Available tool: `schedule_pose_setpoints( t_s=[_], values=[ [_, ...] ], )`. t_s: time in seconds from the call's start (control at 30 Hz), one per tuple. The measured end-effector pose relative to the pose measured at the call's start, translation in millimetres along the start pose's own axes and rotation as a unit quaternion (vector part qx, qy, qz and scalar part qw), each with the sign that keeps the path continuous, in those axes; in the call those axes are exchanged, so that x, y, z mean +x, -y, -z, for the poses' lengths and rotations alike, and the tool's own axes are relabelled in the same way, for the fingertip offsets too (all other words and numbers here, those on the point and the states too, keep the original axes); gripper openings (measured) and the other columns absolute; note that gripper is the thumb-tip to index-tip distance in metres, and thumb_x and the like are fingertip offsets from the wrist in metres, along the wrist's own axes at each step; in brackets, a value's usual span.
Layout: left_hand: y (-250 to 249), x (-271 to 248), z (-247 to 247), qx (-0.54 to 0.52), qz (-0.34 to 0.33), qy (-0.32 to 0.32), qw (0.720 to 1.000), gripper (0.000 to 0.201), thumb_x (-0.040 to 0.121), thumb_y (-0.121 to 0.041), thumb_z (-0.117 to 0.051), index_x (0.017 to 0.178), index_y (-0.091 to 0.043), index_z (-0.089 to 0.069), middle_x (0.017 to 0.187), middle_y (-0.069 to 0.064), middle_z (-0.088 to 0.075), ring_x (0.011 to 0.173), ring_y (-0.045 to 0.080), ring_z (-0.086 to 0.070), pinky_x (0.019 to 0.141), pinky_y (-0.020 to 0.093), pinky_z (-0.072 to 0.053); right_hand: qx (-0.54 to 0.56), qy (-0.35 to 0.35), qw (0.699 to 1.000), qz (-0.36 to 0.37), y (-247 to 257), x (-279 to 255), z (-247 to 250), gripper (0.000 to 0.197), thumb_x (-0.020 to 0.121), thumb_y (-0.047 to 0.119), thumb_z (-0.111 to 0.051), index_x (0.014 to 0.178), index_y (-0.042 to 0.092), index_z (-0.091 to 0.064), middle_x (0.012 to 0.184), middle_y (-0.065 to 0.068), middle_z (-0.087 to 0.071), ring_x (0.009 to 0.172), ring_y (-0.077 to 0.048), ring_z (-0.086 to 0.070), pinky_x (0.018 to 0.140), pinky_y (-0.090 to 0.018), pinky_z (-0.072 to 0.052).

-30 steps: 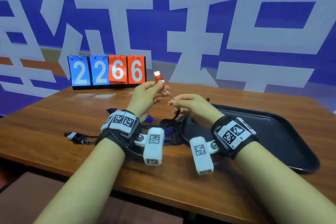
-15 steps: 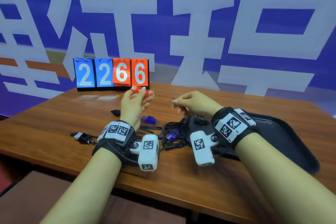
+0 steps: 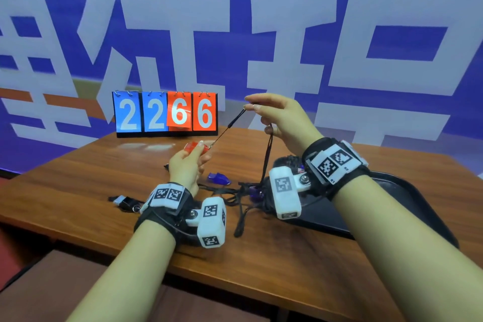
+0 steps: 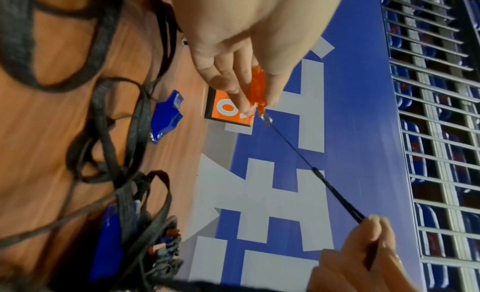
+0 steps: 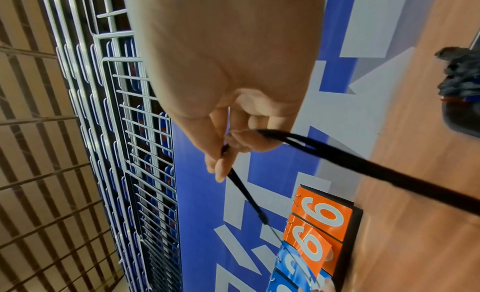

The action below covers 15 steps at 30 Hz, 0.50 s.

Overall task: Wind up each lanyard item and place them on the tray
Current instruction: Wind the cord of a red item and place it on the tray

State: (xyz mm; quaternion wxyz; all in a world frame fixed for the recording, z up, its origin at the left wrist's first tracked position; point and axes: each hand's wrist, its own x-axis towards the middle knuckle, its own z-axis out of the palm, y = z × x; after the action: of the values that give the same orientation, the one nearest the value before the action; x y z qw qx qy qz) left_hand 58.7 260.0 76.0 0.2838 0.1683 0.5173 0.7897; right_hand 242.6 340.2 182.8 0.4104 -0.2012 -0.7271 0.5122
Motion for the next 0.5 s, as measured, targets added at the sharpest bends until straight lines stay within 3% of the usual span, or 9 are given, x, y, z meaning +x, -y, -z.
schedule_pose_setpoints(
  t_s=[0.07,0.17,0.27,0.33,0.4,0.5],
  values=[
    [-1,1,1,-0.004,0.012,-0.020,1.000,0.008,0.093,-0.021,-0.067,0.094,-0.014,-0.063,0.086,0.000,-0.071,0.066,0.005,-0.065,0.049,0.015,-0.042,-0.015,0.013,1.000,0.024,1,-1,1,0.029,0.094,0.011,-0.061,0.121,0.017,-0.066,0.110,-0.002,-0.073,0.064,-0.005,-0.048,0.058,-0.019,-0.040],
    [-2,3,0,0.005,-0.006,-0.038,0.999,0.012,0.094,-0.021,-0.067,0.086,-0.014,-0.062,0.082,0.001,-0.070,0.065,0.006,-0.063,0.052,0.017,-0.041,-0.021,0.040,0.998,0.046,-1,-2,3,0.042,0.092,0.001,-0.060,0.129,0.020,-0.060,0.112,-0.001,-0.073,0.064,0.000,-0.053,0.058,-0.018,-0.040],
    [-5,4,-1,-0.027,-0.012,-0.047,0.998,0.012,0.096,-0.019,-0.063,0.099,-0.009,-0.059,0.089,0.003,-0.069,0.071,0.009,-0.070,0.049,0.015,-0.045,-0.016,0.027,0.999,0.038,-11,0,4,0.043,0.090,-0.007,-0.057,0.127,0.015,-0.062,0.114,-0.004,-0.073,0.069,-0.005,-0.056,0.057,-0.019,-0.042],
    [-7,6,2,-0.077,0.001,-0.041,0.996,0.012,0.100,-0.017,-0.057,0.108,-0.009,-0.053,0.097,0.007,-0.068,0.081,0.015,-0.073,0.060,0.018,-0.052,-0.040,-0.028,0.999,-0.006,-22,5,8,0.039,0.088,-0.010,-0.057,0.121,0.009,-0.065,0.111,-0.012,-0.072,0.075,-0.014,-0.058,0.057,-0.018,-0.046],
    [-10,5,5,-0.125,0.012,-0.033,0.992,0.013,0.102,-0.013,-0.051,0.114,-0.010,-0.048,0.105,0.010,-0.065,0.089,0.022,-0.073,0.080,0.030,-0.058,-0.125,-0.106,0.985,-0.058,-35,12,16,0.033,0.085,-0.008,-0.059,0.112,0.007,-0.070,0.100,-0.015,-0.073,0.069,-0.016,-0.061,0.058,-0.020,-0.053],
    [-11,9,8,-0.152,0.010,-0.025,0.988,0.022,0.104,-0.007,-0.044,0.126,-0.005,-0.043,0.107,0.013,-0.063,0.088,0.026,-0.072,0.091,0.045,-0.057,-0.248,-0.152,0.951,-0.108,-49,15,25,0.015,0.086,0.007,-0.063,0.093,0.008,-0.076,0.079,-0.007,-0.073,0.068,-0.018,-0.068,0.076,-0.035,-0.059]
  ],
)
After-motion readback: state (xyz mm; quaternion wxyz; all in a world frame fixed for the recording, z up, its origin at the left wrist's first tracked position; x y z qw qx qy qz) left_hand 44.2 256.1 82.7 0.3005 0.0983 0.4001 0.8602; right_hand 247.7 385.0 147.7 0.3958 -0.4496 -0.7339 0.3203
